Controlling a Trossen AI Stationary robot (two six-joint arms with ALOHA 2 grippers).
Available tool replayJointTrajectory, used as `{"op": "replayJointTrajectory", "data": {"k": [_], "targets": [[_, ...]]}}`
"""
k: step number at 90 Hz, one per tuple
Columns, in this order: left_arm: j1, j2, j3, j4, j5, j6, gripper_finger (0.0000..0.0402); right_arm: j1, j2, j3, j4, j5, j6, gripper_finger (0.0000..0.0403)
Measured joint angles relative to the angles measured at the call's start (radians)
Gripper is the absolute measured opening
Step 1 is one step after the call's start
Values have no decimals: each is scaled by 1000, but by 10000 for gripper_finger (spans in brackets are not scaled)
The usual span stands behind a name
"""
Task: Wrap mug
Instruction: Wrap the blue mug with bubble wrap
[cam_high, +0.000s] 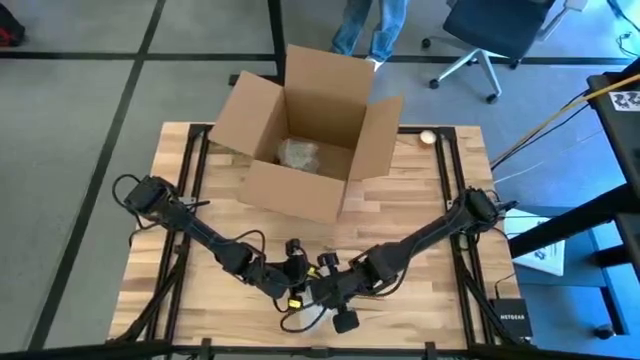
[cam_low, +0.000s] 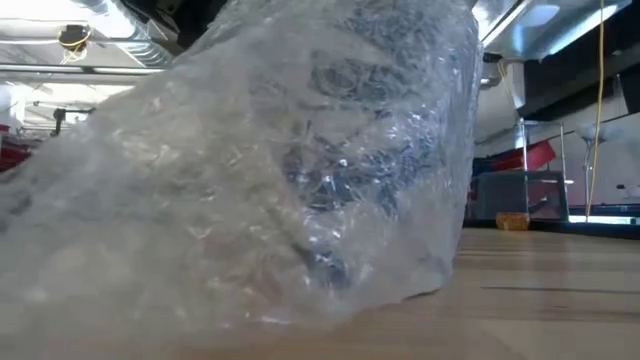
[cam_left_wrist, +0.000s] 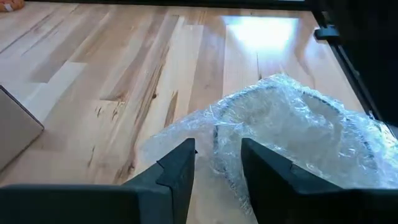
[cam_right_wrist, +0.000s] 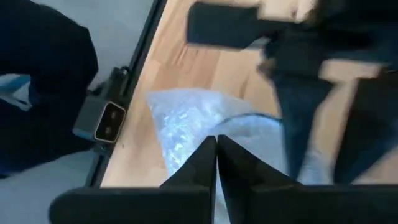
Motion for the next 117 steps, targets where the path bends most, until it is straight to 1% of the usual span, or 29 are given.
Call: {"op": "replayJointTrajectory", "data": {"k": [17, 23, 45, 53, 71, 92, 103, 110, 117], "targets": [[0, 0, 0, 0, 0, 2, 115, -3, 74, 1, 2, -11, 0, 1], [0, 0, 0, 3, 1, 1, 115, -10, 94, 1, -6, 9, 0, 1], [0, 0, 1, 3, 1, -8, 115, -36, 140, 6, -27, 19, -5, 1], [0, 0, 1, 3, 0, -10, 115, -37, 156, 7, -28, -2, -7, 0], [0, 0, 0, 6, 0, -8, 115, -34, 134, 27, -61, -3, -3, 1], [0, 0, 0, 1, -2, -8, 115, -32, 66, 116, -224, 15, -4, 1], [0, 0, 0, 2, -1, -8, 115, -33, 56, 130, -286, 21, -4, 1], [0, 0, 0, 2, -2, -8, 115, -34, 59, 125, -310, 43, -5, 1], [0, 0, 0, 2, -2, -7, 115, -34, 56, 114, -292, 106, -17, 1]]}}
